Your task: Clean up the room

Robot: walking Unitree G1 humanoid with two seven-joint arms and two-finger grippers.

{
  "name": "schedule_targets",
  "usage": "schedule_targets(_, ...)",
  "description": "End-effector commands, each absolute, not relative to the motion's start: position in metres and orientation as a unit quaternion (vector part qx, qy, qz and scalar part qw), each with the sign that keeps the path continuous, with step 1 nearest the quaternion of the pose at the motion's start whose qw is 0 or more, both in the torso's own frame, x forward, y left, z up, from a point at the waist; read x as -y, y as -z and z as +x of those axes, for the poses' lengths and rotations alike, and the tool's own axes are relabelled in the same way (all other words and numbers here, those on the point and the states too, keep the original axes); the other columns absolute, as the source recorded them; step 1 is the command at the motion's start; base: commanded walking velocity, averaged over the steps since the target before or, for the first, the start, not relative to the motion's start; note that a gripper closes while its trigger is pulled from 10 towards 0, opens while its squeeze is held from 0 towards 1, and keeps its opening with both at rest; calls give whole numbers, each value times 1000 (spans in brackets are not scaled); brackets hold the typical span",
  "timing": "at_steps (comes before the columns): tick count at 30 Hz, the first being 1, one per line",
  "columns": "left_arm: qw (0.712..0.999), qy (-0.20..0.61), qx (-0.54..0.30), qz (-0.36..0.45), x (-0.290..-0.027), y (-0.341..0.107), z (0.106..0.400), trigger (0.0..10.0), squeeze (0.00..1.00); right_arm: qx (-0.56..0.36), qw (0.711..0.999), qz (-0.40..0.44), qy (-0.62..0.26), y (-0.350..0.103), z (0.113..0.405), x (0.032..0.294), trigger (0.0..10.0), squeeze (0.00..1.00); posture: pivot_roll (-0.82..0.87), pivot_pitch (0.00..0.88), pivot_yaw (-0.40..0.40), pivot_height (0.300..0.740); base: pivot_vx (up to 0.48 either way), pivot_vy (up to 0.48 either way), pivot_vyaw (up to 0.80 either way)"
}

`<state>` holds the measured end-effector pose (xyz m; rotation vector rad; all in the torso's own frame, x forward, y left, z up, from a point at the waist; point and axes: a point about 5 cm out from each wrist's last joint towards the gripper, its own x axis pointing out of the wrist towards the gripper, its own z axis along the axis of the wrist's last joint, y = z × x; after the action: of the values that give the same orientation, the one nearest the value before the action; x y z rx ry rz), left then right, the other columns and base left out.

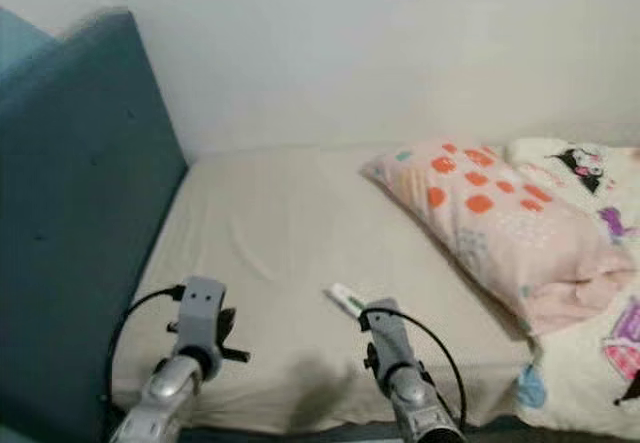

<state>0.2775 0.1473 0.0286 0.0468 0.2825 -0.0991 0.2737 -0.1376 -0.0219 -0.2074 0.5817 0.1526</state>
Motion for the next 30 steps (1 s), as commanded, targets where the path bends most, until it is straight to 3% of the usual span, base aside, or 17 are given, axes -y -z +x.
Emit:
schedule_targets(1, 985, 56, -161, 30, -145, -23, 275, 10000, 0, -291, 948, -102, -71, 24, 272, 140, 10000, 0, 39, 76, -11, 740, 0, 0, 0)
schedule_targets(13, 984, 63, -164, 36, -143, -24, 277, 10000, 0, -291, 949, -99, -68, 23, 272, 139, 10000, 0, 39, 84, -5, 740, 0, 387, 0)
schedule_targets(30, 985, 60, -155, 46, -145, -27, 283, 10000, 0, -287, 951, -94, -63, 21, 276, 137, 10000, 0, 57, 65, 10, 740, 0, 0, 0)
